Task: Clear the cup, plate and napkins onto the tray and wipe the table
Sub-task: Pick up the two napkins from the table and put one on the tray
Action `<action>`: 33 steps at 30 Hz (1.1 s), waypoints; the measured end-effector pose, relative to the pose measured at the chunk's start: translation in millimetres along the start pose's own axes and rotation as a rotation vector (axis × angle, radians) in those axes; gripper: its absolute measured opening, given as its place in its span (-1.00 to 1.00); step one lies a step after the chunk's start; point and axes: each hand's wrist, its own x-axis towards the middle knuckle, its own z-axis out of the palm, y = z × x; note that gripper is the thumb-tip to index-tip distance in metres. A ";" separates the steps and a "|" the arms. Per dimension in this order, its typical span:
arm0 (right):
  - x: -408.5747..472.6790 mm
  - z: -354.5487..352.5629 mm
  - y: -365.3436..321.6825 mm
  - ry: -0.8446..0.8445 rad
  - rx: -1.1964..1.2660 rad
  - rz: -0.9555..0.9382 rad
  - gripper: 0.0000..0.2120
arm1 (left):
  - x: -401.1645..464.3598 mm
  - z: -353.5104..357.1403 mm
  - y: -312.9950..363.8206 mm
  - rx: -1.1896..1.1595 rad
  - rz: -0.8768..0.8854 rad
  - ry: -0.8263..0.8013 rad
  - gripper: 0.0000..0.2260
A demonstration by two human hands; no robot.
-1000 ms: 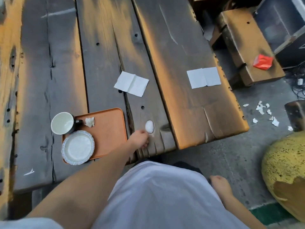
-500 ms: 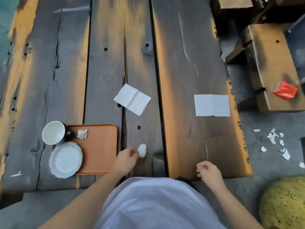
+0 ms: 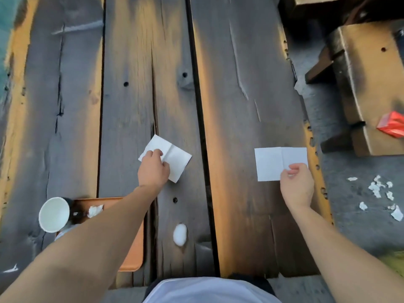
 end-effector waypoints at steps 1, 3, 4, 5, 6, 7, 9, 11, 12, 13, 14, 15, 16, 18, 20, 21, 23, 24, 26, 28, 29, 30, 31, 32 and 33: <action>1.8 3.2 -0.2 0.011 0.009 0.002 -0.80 | 4.3 1.3 2.3 -0.001 0.005 0.024 -0.70; 6.1 10.6 -1.0 0.014 -0.010 -0.024 -0.78 | 11.1 5.0 4.1 0.009 0.010 0.038 -0.68; 8.5 14.5 -1.8 0.013 -0.016 -0.044 -0.76 | 13.9 7.6 3.6 0.007 0.011 0.033 -0.68; 10.8 17.9 -3.3 0.011 -0.018 -0.061 -0.75 | 16.4 10.2 3.2 -0.004 0.014 0.025 -0.66; 13.2 21.1 -3.8 0.007 -0.021 -0.071 -0.73 | 18.5 13.2 2.7 -0.030 0.012 0.014 -0.64; 15.2 24.3 -3.7 0.001 -0.026 -0.073 -0.72 | 20.0 15.9 2.6 -0.069 -0.001 0.004 -0.62; 17.7 29.7 -2.1 -0.021 -0.041 -0.062 -0.72 | 22.9 20.7 0.6 -0.149 -0.052 -0.005 -0.59; 19.8 32.9 0.9 -0.035 -0.059 -0.051 -0.72 | 26.2 25.2 -1.4 -0.188 -0.097 -0.012 -0.59; 20.7 33.6 2.1 -0.035 -0.066 -0.048 -0.72 | 27.9 27.2 -2.2 -0.197 -0.111 -0.016 -0.60; 21.9 34.0 2.2 -0.034 -0.073 -0.047 -0.72 | 29.7 28.7 -3.2 -0.202 -0.118 -0.018 -0.62; 23.4 33.7 1.5 -0.032 -0.080 -0.046 -0.72 | 31.4 29.5 -4.1 -0.198 -0.118 -0.019 -0.65; 25.4 33.6 0.9 -0.032 -0.089 -0.044 -0.73 | 32.6 29.6 -4.5 -0.183 -0.113 -0.023 -0.67; 27.0 33.2 0.0 -0.034 -0.100 -0.040 -0.74 | 33.9 29.4 -5.0 -0.160 -0.106 -0.029 -0.70; 28.9 32.9 -0.8 -0.044 -0.122 -0.037 -0.75 | 35.5 27.4 -5.3 -0.114 -0.086 -0.046 -0.73; 29.4 32.5 -1.6 -0.052 -0.136 -0.043 -0.76 | 36.6 24.5 -5.0 -0.088 -0.070 -0.051 -0.75; 29.7 32.3 -2.1 -0.056 -0.145 -0.043 -0.79 | 37.2 23.3 -4.4 -0.081 -0.069 -0.054 -0.75; 30.5 32.7 -2.7 -0.061 -0.158 -0.037 -0.86 | 39.0 22.7 -3.6 -0.077 -0.077 -0.059 -0.77; 30.9 32.8 -3.1 -0.062 -0.159 -0.031 -0.89 | 39.9 23.5 -3.4 -0.075 -0.077 -0.057 -0.79; 32.2 32.4 -5.0 -0.067 -0.158 -0.016 -0.91 | 40.9 23.1 -2.1 -0.068 -0.071 -0.045 -0.81; 33.2 31.5 -5.6 -0.076 -0.144 0.000 -0.91 | 42.2 23.0 -2.2 -0.049 -0.066 -0.039 -0.85; 32.2 30.7 -5.6 -0.083 -0.133 0.008 -0.92 | 42.3 22.6 -2.6 -0.030 -0.064 -0.043 -0.86; 30.6 30.3 -5.4 -0.089 -0.123 0.013 -0.92 | 42.1 22.4 -2.9 -0.007 -0.058 -0.048 -0.84; 28.5 29.6 -4.8 -0.092 -0.112 0.013 -0.91 | 41.6 21.8 -2.3 0.007 -0.055 -0.055 -0.82; 26.1 28.8 -4.2 -0.091 -0.099 0.011 -0.90 | 41.0 21.2 -1.7 0.006 -0.053 -0.055 -0.81; 23.3 28.2 -3.5 -0.089 -0.083 0.011 -0.89 | 40.0 19.9 -0.4 -0.004 -0.057 -0.047 -0.83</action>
